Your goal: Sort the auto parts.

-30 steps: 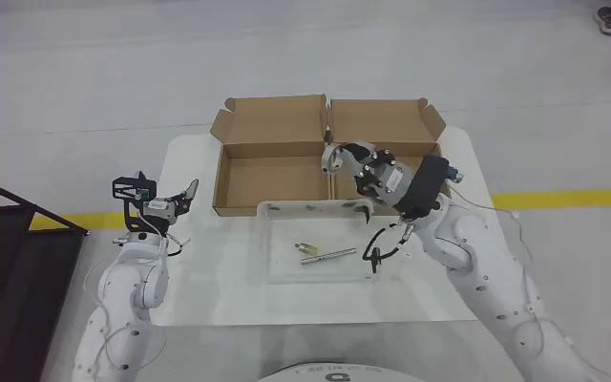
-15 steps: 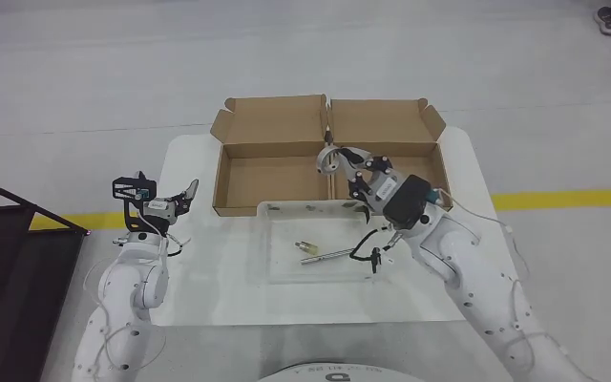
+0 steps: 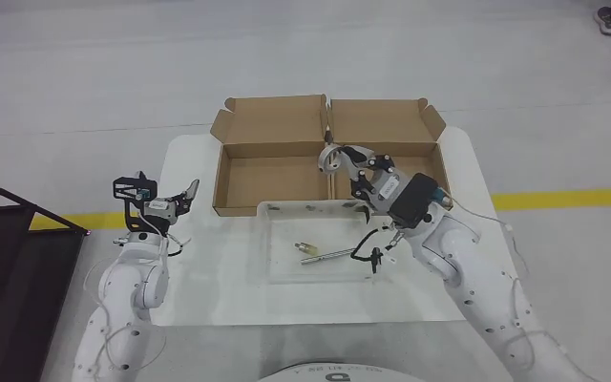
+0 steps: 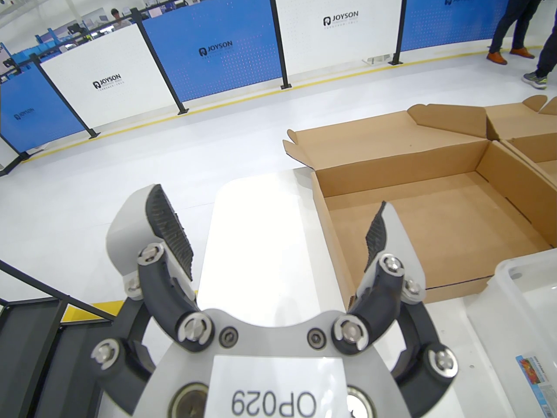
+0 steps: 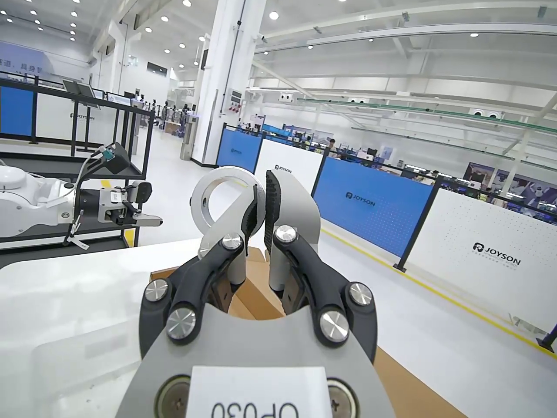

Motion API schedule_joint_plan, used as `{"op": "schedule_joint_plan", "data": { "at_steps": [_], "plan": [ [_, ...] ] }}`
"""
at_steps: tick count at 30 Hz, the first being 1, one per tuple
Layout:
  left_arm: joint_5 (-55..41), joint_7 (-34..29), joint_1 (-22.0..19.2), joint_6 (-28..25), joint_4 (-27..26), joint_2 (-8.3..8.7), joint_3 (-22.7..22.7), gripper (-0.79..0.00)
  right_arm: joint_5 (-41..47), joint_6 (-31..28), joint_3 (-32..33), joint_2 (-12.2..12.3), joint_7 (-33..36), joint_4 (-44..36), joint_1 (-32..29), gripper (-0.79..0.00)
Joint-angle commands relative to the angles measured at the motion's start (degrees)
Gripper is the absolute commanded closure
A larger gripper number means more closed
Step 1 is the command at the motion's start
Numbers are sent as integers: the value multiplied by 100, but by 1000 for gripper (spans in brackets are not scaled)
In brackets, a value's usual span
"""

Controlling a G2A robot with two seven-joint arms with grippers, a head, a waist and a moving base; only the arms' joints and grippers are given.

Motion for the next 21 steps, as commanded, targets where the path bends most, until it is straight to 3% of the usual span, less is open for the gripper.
{"op": "schedule_joint_plan", "data": {
  "at_steps": [1, 5, 12, 21],
  "plan": [
    [170, 337, -8, -287, 88, 2, 124, -785, 786, -605, -24, -11, -122, 147, 23, 0],
    [214, 877, -19, -739, 305, 5, 231, -785, 1951, -1925, 13, -5, -50, 562, 271, 0],
    [283, 1083, -128, -951, 467, -6, 359, -785, 4062, -3787, -369, -12, 718, 1201, 731, 0],
    [245, 1075, -185, -959, 525, -26, 453, -785, 7450, -3820, -1512, 58, 2360, 1279, 1607, 0]
  ]
}}
